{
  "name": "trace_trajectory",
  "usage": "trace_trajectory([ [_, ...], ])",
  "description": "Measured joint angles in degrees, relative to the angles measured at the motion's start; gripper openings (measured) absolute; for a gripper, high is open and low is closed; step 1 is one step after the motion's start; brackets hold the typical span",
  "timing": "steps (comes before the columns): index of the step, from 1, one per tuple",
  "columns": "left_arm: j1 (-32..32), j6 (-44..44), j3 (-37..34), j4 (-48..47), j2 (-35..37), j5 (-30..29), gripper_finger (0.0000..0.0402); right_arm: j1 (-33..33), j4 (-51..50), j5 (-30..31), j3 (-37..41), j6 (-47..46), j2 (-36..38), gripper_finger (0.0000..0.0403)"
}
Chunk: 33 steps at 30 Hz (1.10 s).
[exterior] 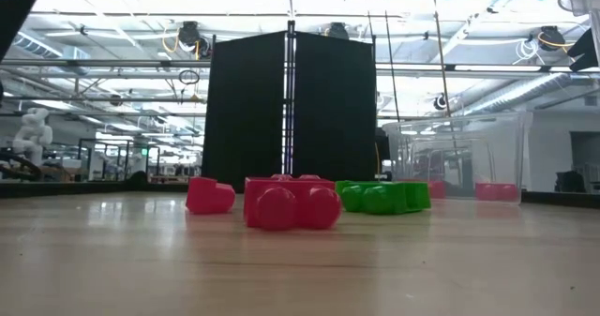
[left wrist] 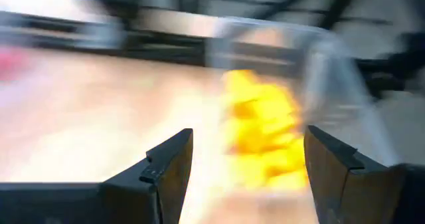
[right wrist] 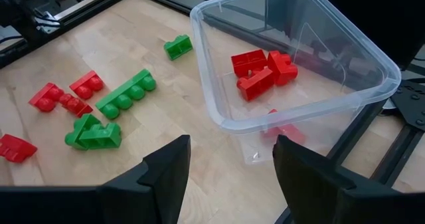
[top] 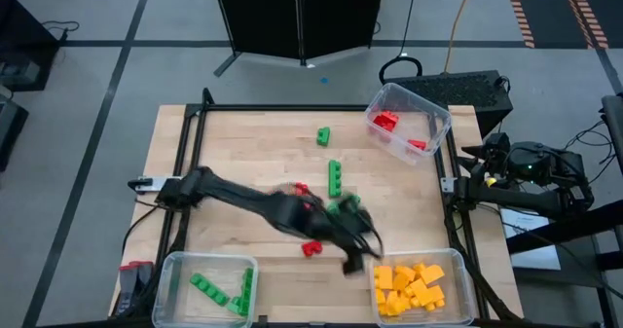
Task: Sort blocks
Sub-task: Put the red game piece into the top transparent bin
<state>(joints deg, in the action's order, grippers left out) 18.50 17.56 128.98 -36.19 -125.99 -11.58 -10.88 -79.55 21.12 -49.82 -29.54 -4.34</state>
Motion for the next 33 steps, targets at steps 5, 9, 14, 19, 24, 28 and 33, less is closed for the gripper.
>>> trace_trajectory([
  [5,-3.1,15.7,1.5,-31.1,8.1,-16.8,0.0218,0.0,0.0,0.0,0.0,0.0,0.0,0.0208],
  [9,-5.9,23.6,0.9,-48.4,7.5,-14.7,0.0218,0.0,0.0,0.1,0.0,0.0,0.0,0.0208],
  [14,-7.6,18.3,-2.9,-45.4,5.7,-10.8,0.0218,0.0,0.0,0.4,0.0,0.2,0.0,0.0208],
  [19,-9.9,15.7,-8.1,-40.9,2.2,-4.2,0.0218,0.0,0.0,0.2,0.0,0.2,0.0,0.0208],
  [24,-11.0,11.9,-13.3,-39.1,-1.4,-1.6,0.0218,0.0,0.0,-0.2,0.0,-0.2,0.0,0.0208],
  [28,-11.5,10.4,-16.6,-35.5,-1.5,-1.5,0.0218,0.0,0.0,-0.2,0.0,-0.2,0.0,0.0208],
  [33,-12.1,9.1,-22.1,-27.4,-2.4,-1.1,0.0218,0.0,0.0,-0.2,0.0,0.0,0.0,0.0208],
])
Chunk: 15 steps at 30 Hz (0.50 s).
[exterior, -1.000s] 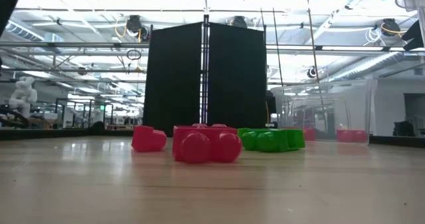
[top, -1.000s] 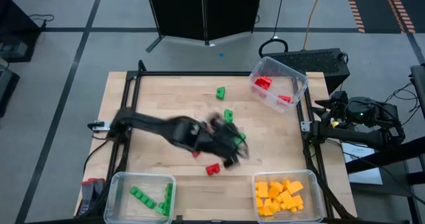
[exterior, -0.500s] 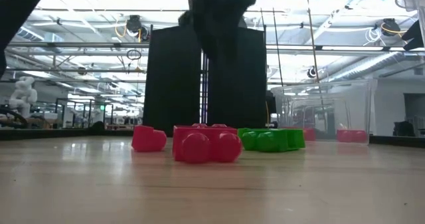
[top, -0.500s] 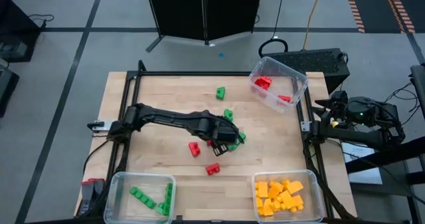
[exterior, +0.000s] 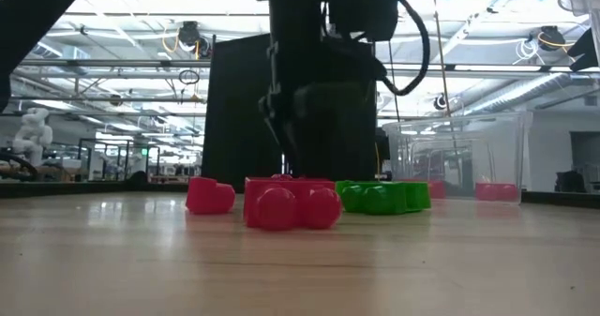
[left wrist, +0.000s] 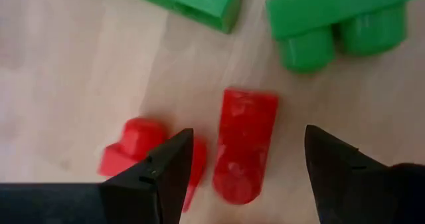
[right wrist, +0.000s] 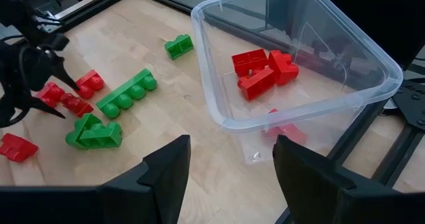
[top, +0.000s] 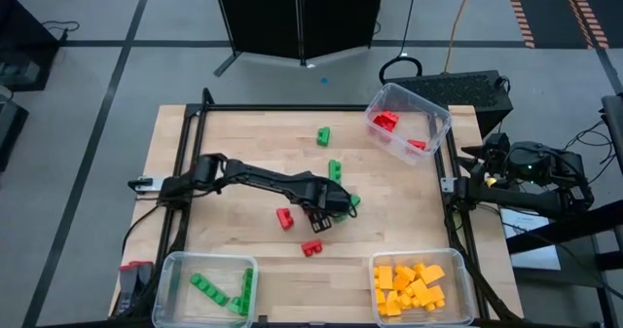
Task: Sort blocks
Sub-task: Put the red game piece into the top transparent bin
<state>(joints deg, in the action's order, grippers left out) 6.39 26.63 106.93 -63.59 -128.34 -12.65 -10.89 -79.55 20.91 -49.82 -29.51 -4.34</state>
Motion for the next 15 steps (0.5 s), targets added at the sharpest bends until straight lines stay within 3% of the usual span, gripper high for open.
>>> trace_trajectory([
  [5,-0.6,1.6,-5.9,3.5,0.2,2.9,0.0218,0.0,0.0,0.0,0.0,0.1,0.0,0.0208],
  [8,-0.7,2.6,-7.6,5.3,0.5,3.2,0.0196,0.0,0.0,0.0,0.0,0.1,0.0,0.0208],
  [15,-0.7,2.8,-8.5,6.9,0.7,3.3,0.003,0.0,-0.1,0.0,0.0,0.2,0.0,0.0208],
])
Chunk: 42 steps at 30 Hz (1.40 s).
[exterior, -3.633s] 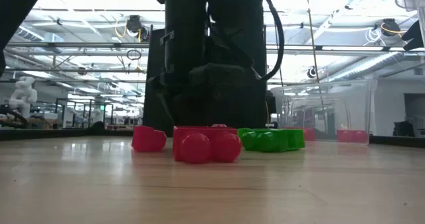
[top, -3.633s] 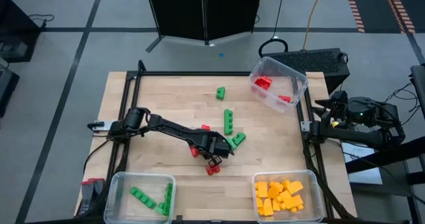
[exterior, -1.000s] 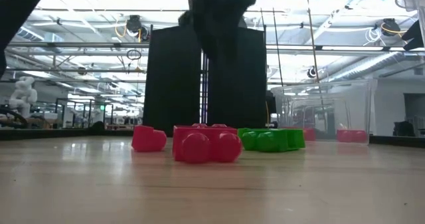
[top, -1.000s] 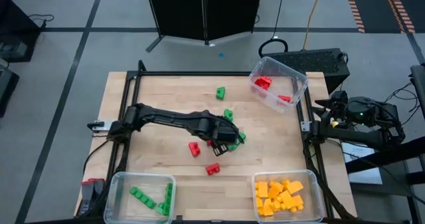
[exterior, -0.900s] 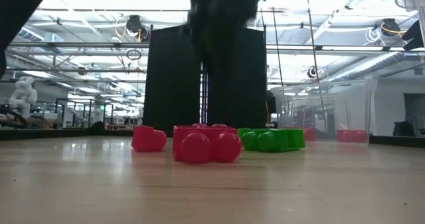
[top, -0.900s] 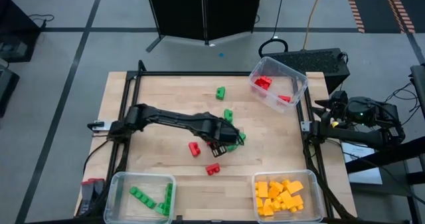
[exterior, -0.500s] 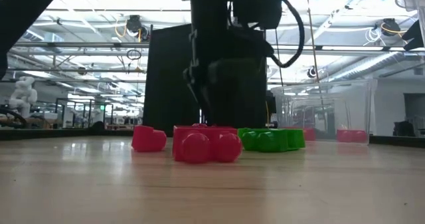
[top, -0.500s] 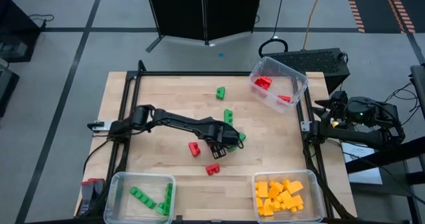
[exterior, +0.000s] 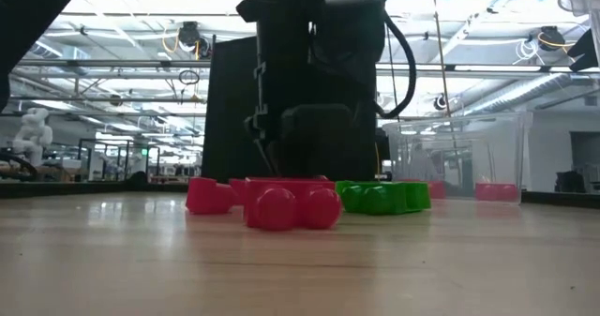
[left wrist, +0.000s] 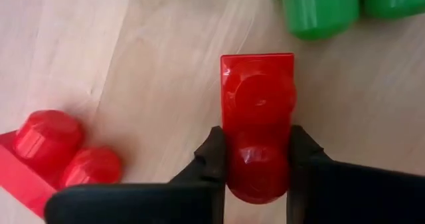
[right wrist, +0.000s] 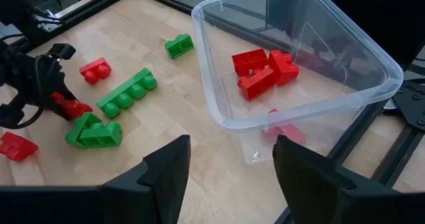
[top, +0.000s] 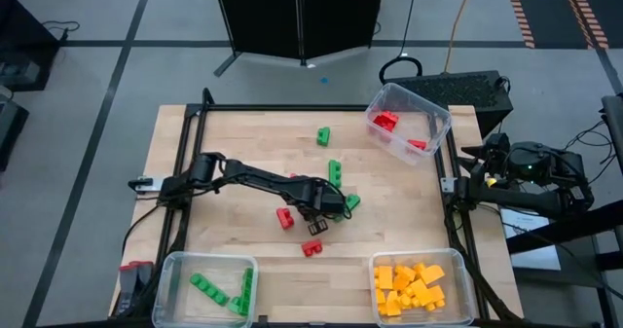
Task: Sort blocks
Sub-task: Put the red game piece into the top transparent bin
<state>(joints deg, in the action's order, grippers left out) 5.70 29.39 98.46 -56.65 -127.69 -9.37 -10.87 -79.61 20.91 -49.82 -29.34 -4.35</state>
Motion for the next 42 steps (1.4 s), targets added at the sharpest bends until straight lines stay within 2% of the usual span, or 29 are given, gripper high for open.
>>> trace_trajectory([
  [9,0.2,3.4,6.5,-3.2,0.1,-0.4,0.0029,0.0,0.0,0.0,0.0,0.3,0.0,0.0208],
  [14,0.7,4.7,14.3,-4.3,1.1,-1.1,0.0029,0.0,0.0,0.0,0.0,0.5,0.0,0.0208],
  [17,0.5,4.7,19.9,-3.2,1.0,-4.5,0.0029,0.0,0.0,0.0,0.0,0.5,0.0,0.0208],
  [21,-0.7,1.5,25.8,2.6,1.2,-11.9,0.0029,0.0,0.0,0.0,0.0,0.5,0.0,0.0208],
  [26,-3.7,-6.1,28.1,17.7,1.2,-16.8,0.0029,0.0,0.0,0.0,0.0,0.5,0.0,0.0208],
  [29,-5.9,-9.4,28.1,25.5,1.2,-16.8,0.0029,0.0,0.0,0.0,0.0,0.5,0.0,0.0208],
  [36,-11.6,-10.9,28.1,37.5,1.2,-14.8,0.0029,0.0,0.0,0.0,0.0,2.3,0.0,0.0208],
  [42,-17.6,-7.1,28.1,47.5,1.2,-6.5,0.0029,0.0,0.0,0.6,0.0,3.5,0.0,0.0208],
])
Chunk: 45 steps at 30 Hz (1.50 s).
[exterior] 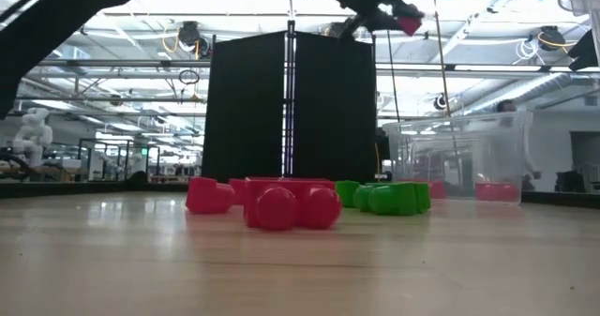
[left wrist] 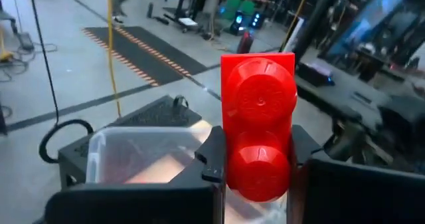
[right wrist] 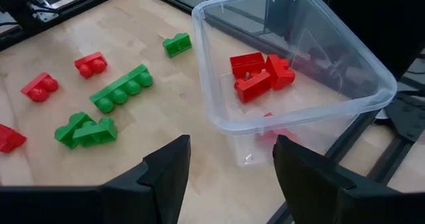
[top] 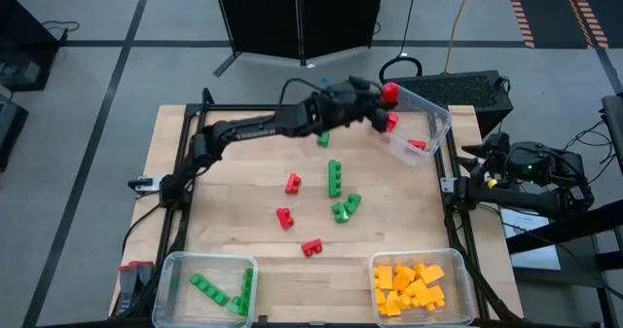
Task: Sort blocks
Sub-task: Put the red game piece into the top transparent bin
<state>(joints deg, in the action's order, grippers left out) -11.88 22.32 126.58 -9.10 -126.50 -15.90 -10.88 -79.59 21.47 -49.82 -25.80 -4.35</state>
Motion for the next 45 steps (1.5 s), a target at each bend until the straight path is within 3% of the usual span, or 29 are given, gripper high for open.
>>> trace_trajectory([
  [11,-6.5,1.3,0.0,-1.0,-1.1,7.6,0.0029,0.0,0.0,1.3,0.0,1.6,0.0,0.0208],
  [17,-9.3,1.3,0.0,-0.8,-1.2,16.4,0.0029,0.0,0.1,2.8,0.0,1.6,0.0,0.0208],
  [23,-10.0,-0.4,0.0,-1.4,-3.0,18.0,0.0029,0.0,0.2,4.1,0.8,1.6,0.0,0.0208],
  [31,-10.4,-1.7,0.0,-3.4,-5.8,21.6,0.0029,0.0,2.4,2.9,7.4,1.1,-0.1,0.0208],
  [41,-11.1,-1.8,0.0,-3.5,-6.1,22.2,0.0029,0.0,3.6,1.1,6.9,1.6,0.0,0.0208],
  [45,-11.5,-2.4,0.0,-3.3,-6.1,25.8,0.0029,0.0,3.7,1.0,6.9,2.0,0.0,0.0208],
])
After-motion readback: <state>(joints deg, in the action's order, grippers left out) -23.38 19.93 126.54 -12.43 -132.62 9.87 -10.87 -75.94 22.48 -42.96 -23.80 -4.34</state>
